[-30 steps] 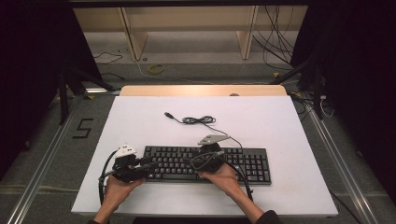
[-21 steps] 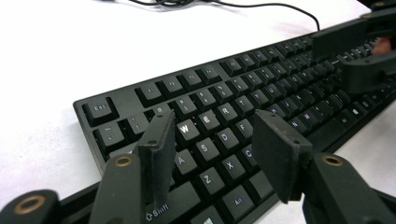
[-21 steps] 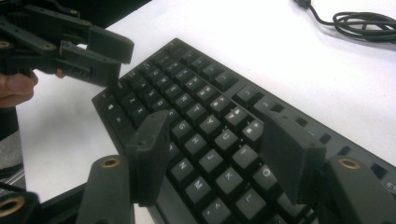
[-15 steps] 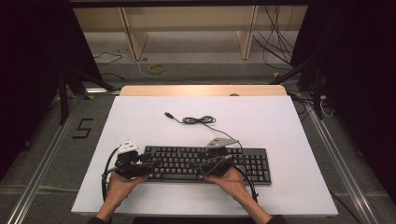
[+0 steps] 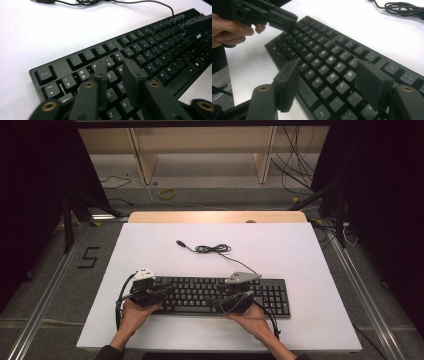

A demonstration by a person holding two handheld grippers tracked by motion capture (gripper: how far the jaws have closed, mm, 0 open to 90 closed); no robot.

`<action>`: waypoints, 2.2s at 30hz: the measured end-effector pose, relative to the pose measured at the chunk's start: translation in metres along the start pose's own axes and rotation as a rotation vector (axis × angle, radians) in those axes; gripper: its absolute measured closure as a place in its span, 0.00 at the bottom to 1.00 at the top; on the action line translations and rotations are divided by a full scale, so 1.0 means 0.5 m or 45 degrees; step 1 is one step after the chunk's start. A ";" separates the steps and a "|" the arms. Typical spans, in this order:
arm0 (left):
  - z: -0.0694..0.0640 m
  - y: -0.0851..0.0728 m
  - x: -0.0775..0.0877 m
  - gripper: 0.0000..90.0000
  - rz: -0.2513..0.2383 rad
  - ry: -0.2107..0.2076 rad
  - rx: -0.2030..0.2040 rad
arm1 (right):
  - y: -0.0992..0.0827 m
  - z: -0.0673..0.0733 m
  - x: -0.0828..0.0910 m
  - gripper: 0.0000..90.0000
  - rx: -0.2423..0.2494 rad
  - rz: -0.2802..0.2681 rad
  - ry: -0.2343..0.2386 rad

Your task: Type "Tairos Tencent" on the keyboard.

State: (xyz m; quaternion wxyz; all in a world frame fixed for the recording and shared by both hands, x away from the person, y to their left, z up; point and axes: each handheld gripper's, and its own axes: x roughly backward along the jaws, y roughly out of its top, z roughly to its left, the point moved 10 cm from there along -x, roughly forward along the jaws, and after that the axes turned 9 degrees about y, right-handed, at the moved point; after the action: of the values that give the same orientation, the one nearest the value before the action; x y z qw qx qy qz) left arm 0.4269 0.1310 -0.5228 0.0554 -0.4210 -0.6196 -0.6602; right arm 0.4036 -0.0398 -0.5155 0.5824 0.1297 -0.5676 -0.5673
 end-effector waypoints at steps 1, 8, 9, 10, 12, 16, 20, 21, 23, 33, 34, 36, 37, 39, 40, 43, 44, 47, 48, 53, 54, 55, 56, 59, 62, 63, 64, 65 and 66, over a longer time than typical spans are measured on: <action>-0.002 0.000 -0.003 0.85 0.006 -0.001 -0.012 | -0.001 0.000 0.002 0.40 -0.002 -0.002 -0.004; -0.010 -0.003 -0.020 0.97 0.051 -0.005 -0.048 | -0.008 0.003 0.014 0.38 -0.002 -0.015 0.000; -0.010 -0.003 -0.022 0.98 0.051 -0.006 -0.047 | -0.009 0.004 0.015 0.38 -0.001 -0.017 0.000; -0.009 -0.004 -0.023 0.99 0.060 -0.003 -0.053 | -0.010 0.004 0.016 0.38 0.000 -0.017 0.000; -0.008 -0.005 -0.027 0.99 0.063 -0.003 -0.049 | -0.012 0.005 0.018 0.37 0.001 -0.017 0.000; -0.010 -0.006 -0.032 0.99 0.074 -0.006 -0.046 | -0.016 0.007 0.021 0.36 0.014 -0.016 -0.003; -0.010 -0.008 -0.041 0.99 0.091 -0.002 -0.049 | -0.018 0.013 0.027 0.35 0.032 -0.024 -0.002; -0.010 -0.008 -0.041 0.99 0.091 -0.002 -0.049 | -0.018 0.013 0.027 0.35 0.032 -0.024 -0.002; -0.010 -0.010 -0.046 0.99 0.102 0.001 -0.053 | -0.020 0.017 0.031 0.35 0.040 -0.024 0.002; -0.010 -0.019 -0.056 0.99 0.129 0.009 -0.053 | -0.022 0.021 0.036 0.35 0.043 -0.030 0.002; -0.009 -0.019 -0.056 0.99 0.133 0.007 -0.053 | -0.022 0.021 0.037 0.35 0.044 -0.029 0.000; -0.009 -0.019 -0.056 0.99 0.132 0.007 -0.050 | -0.022 0.022 0.037 0.35 0.044 -0.031 0.002; -0.009 -0.019 -0.056 0.99 0.132 0.007 -0.050 | -0.022 0.022 0.037 0.35 0.043 -0.031 0.002; -0.009 -0.019 -0.055 0.99 0.133 0.008 -0.053 | -0.022 0.023 0.037 0.35 0.043 -0.031 0.003; -0.010 -0.018 -0.054 0.99 0.130 0.009 -0.055 | -0.023 0.023 0.036 0.35 0.043 -0.031 0.003; -0.009 -0.014 -0.051 0.98 0.114 0.014 -0.047 | -0.023 0.024 0.034 0.35 0.044 -0.029 0.004; -0.007 -0.012 -0.049 0.97 0.114 0.014 -0.052 | -0.023 0.024 0.034 0.35 0.044 -0.029 0.006; -0.007 -0.007 -0.043 0.95 0.097 0.007 -0.047 | -0.023 0.024 0.034 0.35 0.044 -0.030 0.005; -0.007 -0.005 -0.042 0.94 0.091 0.006 -0.046 | -0.023 0.024 0.034 0.35 0.043 -0.032 0.006; -0.011 -0.002 -0.036 0.91 0.076 -0.011 -0.038 | -0.021 0.025 0.034 0.35 0.045 -0.035 0.006; -0.013 -0.001 -0.032 0.90 0.073 -0.019 -0.042 | -0.021 0.025 0.034 0.35 0.044 -0.035 0.006; -0.014 0.000 -0.030 0.89 0.070 -0.023 -0.041 | -0.021 0.025 0.034 0.35 0.045 -0.034 0.006; -0.015 0.001 -0.029 0.89 0.069 -0.028 -0.040 | -0.020 0.025 0.034 0.35 0.045 -0.035 0.007; -0.017 0.001 -0.025 0.86 0.065 -0.035 -0.033 | -0.019 0.026 0.033 0.35 0.045 -0.036 0.008; -0.017 0.000 -0.022 0.83 0.059 -0.041 -0.029 | -0.017 0.028 0.031 0.35 0.045 -0.038 0.011; -0.018 0.000 -0.021 0.83 0.056 -0.045 -0.024 | -0.016 0.028 0.030 0.35 0.046 -0.038 0.012; -0.018 -0.001 -0.019 0.82 0.055 -0.049 -0.024 | -0.015 0.029 0.029 0.35 0.047 -0.040 0.015; -0.018 -0.001 -0.017 0.80 0.052 -0.052 -0.022 | -0.014 0.029 0.028 0.35 0.046 -0.040 0.016; -0.018 -0.001 -0.015 0.78 0.048 -0.058 -0.018 | -0.014 0.030 0.027 0.35 0.047 -0.039 0.017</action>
State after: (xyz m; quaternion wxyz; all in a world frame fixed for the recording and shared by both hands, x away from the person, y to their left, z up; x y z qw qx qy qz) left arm 0.4269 0.1198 -0.5266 0.0509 -0.4478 -0.6080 -0.6535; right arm 0.3844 -0.0455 -0.5092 0.5750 0.1529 -0.5721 -0.5645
